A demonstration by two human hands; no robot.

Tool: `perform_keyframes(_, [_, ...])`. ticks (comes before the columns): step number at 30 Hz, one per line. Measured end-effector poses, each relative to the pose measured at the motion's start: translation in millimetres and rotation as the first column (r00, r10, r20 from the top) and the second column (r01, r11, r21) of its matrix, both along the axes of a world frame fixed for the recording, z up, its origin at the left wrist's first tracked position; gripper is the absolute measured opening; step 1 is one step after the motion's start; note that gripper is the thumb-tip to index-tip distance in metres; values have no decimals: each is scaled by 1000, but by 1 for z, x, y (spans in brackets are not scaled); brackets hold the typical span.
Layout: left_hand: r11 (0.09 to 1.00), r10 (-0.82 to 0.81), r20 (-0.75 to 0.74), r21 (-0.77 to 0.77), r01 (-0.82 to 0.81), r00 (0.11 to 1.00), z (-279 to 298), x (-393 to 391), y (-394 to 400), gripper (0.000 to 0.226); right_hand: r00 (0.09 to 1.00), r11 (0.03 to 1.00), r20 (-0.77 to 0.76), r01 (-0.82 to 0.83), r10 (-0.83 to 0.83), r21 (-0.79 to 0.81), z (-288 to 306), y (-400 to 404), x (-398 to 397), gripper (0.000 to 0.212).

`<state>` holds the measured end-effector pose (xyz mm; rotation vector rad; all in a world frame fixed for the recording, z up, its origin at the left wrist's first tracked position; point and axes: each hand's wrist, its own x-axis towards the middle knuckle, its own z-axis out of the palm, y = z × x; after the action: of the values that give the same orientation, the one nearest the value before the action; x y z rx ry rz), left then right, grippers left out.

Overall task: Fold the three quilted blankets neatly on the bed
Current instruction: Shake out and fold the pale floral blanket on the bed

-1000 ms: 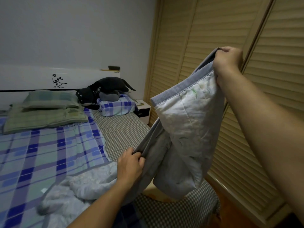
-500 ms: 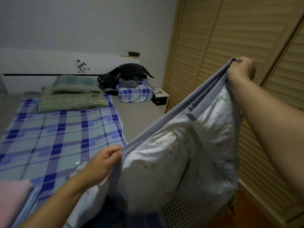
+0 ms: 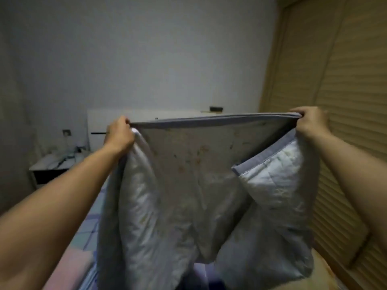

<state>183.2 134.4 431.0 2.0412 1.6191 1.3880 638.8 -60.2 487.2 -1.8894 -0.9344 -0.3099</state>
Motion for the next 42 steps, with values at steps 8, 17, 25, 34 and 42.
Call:
perform_keyframes(8, [892,76,-612,394,220,787,28,-36,-69,39,992,952,90,-55,86,-302,44,-5,15,33])
perform_keyframes(17, [985,-150,-292,40,169,945,-101,-31,-198,30,718,945,629,-315,297,-87,-132,-61,10,37])
perform_keyframes(25, [741,-544,-502,-664,104,672,-384,-60,-322,39,926,246,-57,-159,374,-956,-408,-154,45,50])
perform_keyframes(34, [798,-443,-360,-576,178,821,-424,-63,-377,13,807,139,73,-12,586,-990,-456,-235,47,21])
perform_keyframes(42, [571,-541,-375,-821,1,753,-430,-53,-355,13,695,-404,-337,-73,635,-912,-478,-218,18,22])
